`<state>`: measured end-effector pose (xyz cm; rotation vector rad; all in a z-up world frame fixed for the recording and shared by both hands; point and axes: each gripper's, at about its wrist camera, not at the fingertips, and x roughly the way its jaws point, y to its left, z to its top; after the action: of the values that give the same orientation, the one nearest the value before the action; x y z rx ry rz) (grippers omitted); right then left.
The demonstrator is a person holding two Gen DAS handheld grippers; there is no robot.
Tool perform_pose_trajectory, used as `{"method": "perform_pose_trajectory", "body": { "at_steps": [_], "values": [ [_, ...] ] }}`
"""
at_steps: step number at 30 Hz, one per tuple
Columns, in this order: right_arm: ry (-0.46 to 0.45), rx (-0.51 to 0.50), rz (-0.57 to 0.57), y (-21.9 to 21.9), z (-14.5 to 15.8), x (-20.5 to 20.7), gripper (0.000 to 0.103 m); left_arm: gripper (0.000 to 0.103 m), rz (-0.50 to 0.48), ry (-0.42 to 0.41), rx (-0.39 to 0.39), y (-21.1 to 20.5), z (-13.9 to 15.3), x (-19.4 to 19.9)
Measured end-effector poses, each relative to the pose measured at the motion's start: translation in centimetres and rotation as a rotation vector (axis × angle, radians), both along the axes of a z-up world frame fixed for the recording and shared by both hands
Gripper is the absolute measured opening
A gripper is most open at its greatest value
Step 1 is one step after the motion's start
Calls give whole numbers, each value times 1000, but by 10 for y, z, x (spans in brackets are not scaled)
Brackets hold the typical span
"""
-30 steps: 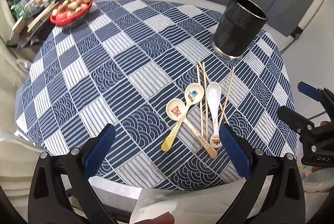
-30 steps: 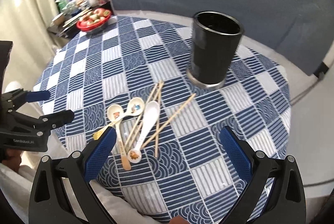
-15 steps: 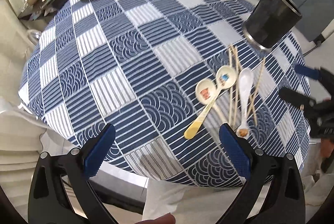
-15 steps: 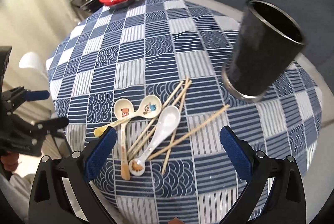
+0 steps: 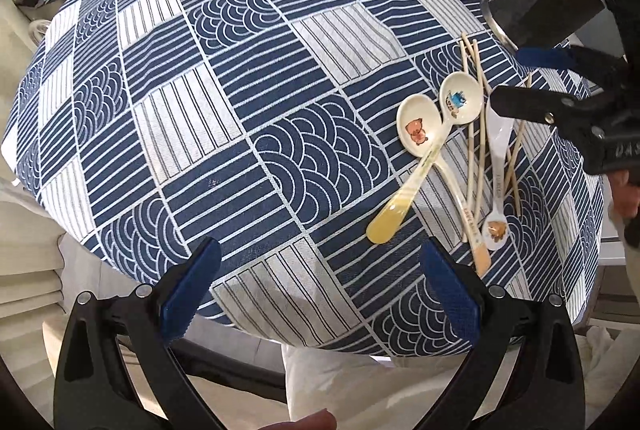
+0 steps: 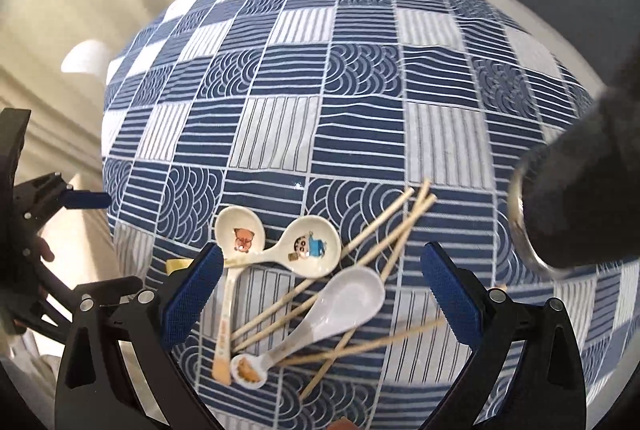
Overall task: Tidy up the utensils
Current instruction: 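Move the right tool down toward the yellow-handled spoon's bowl, then close the right gripper on the yellow-handled spoon's bowl and lift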
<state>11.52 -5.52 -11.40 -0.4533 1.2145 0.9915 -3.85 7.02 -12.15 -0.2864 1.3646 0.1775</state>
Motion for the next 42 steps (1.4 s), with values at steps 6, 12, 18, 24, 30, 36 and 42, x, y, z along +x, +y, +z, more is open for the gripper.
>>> {"method": "perform_pose_trajectory", "body": {
  "at_steps": [6, 12, 18, 24, 30, 36, 42],
  "values": [
    [-2, -27, 114, 15, -15, 2, 91, 97, -18, -4, -16, -2, -13, 4],
    [7, -64, 166, 19, -30, 7, 62, 97, -50, -10, -22, -5, -21, 12],
    [28, -61, 170, 14, -34, 16, 53, 97, -76, -5, -37, -11, -31, 24],
    [38, -49, 173, 9, -32, 24, 34, 97, -118, -26, 19, -18, -33, 39],
    [17, -55, 232, 11, -31, 14, 20, 97, -186, -33, 125, -30, -41, 61],
    [10, -33, 245, 9, -29, 9, 8, 94, -196, -55, 127, -35, -40, 66],
    [17, -10, 221, 2, -28, 5, 8, 74, -219, -96, 127, -32, -31, 51]
  ]
}}
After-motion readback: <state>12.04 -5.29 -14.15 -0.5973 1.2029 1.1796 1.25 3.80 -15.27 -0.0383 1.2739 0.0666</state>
